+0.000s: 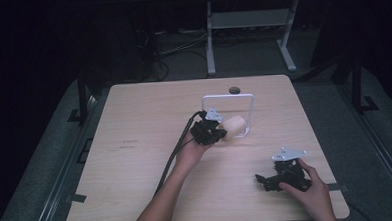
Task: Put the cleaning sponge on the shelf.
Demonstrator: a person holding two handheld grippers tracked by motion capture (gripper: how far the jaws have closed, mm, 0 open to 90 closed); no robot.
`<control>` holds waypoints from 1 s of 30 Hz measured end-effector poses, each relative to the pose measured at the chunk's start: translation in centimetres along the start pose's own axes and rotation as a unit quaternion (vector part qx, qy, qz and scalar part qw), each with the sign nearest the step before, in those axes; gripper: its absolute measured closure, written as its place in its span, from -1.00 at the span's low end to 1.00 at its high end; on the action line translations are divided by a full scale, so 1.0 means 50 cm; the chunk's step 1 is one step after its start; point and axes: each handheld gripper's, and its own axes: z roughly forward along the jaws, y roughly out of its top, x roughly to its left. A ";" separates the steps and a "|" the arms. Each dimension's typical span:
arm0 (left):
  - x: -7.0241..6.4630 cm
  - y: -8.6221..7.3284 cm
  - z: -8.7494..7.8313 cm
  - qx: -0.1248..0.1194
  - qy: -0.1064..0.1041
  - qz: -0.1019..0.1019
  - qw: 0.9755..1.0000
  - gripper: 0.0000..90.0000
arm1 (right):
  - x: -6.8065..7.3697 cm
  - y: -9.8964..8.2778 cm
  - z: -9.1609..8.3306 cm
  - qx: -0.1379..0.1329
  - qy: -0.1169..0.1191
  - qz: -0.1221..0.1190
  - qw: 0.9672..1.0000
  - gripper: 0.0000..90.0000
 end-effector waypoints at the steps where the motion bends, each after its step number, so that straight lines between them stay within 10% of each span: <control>1: -0.003 -0.001 0.006 0.003 -0.004 0.002 1.000 1.00 | 0.000 0.000 0.000 0.000 0.000 0.000 1.000 -1.00; 13: -0.015 -0.008 0.071 0.026 -0.009 0.005 1.000 0.99 | 0.000 0.000 0.000 0.000 0.000 0.000 1.000 -1.00; 30: 0.032 -0.014 0.068 0.030 0.023 -0.012 0.999 0.99 | 0.000 0.000 0.000 0.000 -0.001 -0.001 1.000 -1.00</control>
